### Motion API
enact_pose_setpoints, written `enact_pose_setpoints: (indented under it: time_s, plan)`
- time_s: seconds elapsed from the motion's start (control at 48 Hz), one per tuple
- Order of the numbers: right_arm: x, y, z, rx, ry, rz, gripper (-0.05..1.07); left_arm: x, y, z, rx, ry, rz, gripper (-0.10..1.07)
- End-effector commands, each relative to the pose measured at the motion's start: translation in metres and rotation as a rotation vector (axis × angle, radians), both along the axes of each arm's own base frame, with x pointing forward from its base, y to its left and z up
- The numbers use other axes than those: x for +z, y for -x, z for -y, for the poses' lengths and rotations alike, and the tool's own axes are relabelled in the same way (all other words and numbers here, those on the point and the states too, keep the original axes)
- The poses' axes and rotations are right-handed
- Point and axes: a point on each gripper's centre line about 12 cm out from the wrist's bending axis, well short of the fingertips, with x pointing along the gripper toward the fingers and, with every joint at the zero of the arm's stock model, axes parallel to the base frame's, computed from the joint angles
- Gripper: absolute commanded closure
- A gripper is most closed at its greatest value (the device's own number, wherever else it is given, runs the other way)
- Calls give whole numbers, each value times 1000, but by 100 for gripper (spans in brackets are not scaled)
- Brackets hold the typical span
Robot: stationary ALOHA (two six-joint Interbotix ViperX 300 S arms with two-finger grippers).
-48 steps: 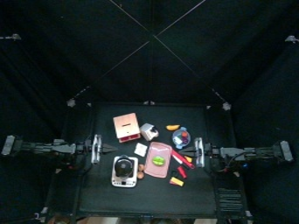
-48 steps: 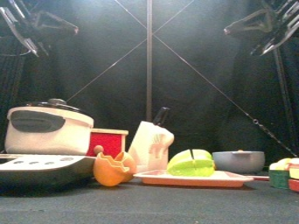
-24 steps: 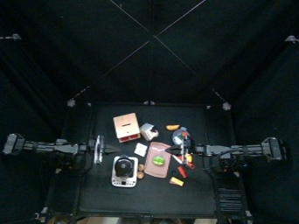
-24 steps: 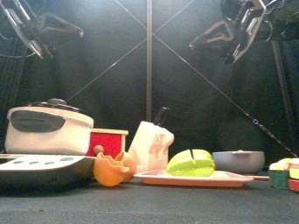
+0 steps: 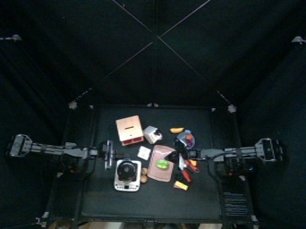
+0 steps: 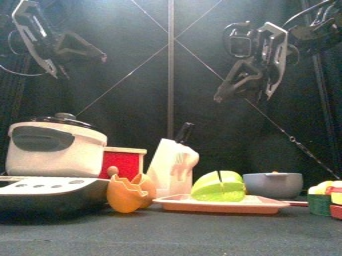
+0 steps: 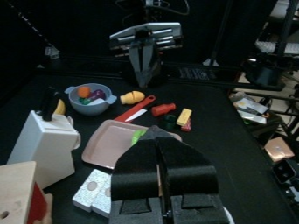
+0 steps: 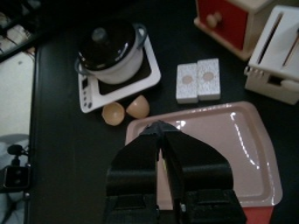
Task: Grab starfruit
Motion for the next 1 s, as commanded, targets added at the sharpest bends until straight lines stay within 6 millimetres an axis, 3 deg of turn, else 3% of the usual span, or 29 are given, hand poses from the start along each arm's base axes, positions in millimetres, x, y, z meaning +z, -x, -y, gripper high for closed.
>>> enact_pose_setpoints:
  time_s: [0.0,0.146,0.354,0.979]
  plan:
    - [1,-11,-4,22,11,-40,42,9,-3,1,-1,1,38,89]
    - [-18,-21,-9,42,11,-152,24,5,-1,1,-1,1,29,89]
    - [-35,-33,-12,56,11,-260,10,2,0,0,-1,1,23,89]
    - [-68,-55,-8,115,121,-413,9,-3,2,0,1,1,11,89]
